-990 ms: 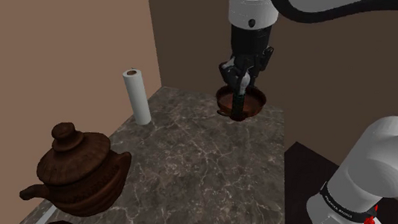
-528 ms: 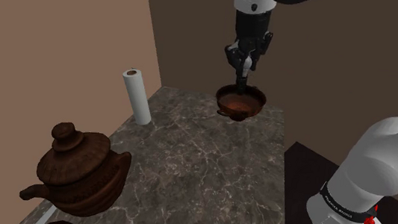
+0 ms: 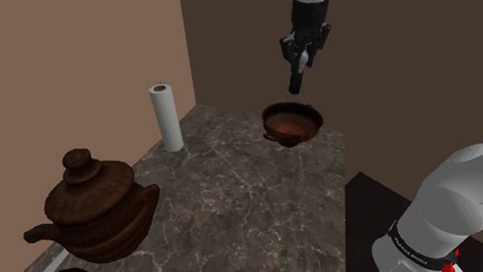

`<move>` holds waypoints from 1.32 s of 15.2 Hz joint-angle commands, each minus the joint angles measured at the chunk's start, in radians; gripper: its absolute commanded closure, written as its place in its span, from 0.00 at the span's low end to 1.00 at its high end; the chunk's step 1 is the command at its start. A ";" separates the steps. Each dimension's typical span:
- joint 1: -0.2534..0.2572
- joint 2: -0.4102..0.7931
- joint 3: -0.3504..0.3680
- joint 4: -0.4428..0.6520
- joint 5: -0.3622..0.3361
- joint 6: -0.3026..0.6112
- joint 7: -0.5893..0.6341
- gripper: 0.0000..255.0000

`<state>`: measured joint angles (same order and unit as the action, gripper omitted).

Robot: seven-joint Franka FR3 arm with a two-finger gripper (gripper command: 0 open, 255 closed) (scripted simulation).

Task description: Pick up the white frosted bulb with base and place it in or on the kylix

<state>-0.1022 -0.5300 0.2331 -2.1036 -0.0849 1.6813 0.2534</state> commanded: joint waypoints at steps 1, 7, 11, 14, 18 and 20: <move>-0.003 0.006 -0.007 -0.015 -0.005 0.022 -0.008 1.00; 0.000 -0.007 -0.005 -0.106 -0.003 0.099 0.003 1.00; 0.003 -0.012 -0.002 -0.163 -0.002 0.151 0.011 1.00; 0.004 -0.013 0.000 -0.204 -0.002 0.190 0.017 1.00; 0.005 -0.013 0.002 -0.237 -0.002 0.223 0.023 1.00; 0.005 -0.013 0.002 -0.237 -0.002 0.223 0.023 1.00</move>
<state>-0.0975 -0.5426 0.2352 -2.3396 -0.0868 1.9034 0.2766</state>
